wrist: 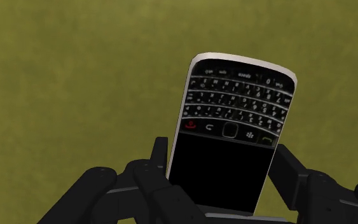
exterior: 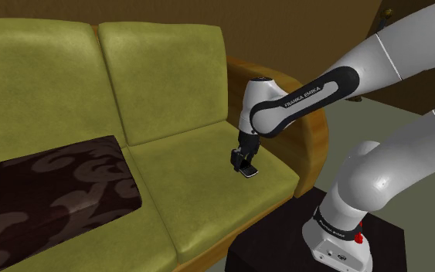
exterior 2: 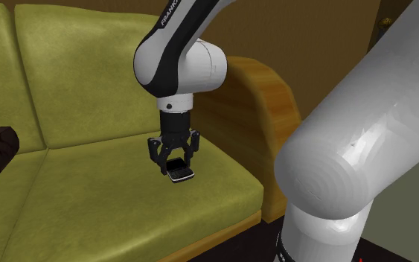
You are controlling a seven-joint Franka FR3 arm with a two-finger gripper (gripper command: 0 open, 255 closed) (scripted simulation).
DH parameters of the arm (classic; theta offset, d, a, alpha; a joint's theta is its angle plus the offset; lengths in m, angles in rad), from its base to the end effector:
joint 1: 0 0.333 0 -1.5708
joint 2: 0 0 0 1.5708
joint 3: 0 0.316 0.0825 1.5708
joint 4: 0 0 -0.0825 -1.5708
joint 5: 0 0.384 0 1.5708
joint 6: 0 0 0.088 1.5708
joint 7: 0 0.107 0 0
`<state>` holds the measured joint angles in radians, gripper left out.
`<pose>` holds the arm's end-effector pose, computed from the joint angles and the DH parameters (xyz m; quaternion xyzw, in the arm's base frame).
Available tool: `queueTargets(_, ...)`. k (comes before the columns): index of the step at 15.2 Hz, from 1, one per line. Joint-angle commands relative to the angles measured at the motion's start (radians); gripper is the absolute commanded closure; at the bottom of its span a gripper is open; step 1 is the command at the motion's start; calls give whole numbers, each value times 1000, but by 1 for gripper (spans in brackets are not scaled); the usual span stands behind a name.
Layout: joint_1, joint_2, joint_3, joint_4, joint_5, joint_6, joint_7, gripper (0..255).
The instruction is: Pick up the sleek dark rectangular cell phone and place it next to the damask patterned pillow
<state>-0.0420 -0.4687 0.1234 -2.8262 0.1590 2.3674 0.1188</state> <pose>0.3487 0.0256 0.3314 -0.9963 0.0817 -0.0023 0.0283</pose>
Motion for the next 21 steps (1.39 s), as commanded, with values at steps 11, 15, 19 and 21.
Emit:
queueTargets(11,-3,-68,-5,40,-9,-110,7,255)
queueTargets(15,-5,-105,-9,72,-15,-179,11,255)
queueTargets(19,-6,-136,-13,108,-20,-245,15,255)
queueTargets(21,-7,-149,-15,127,-22,-278,17,255)
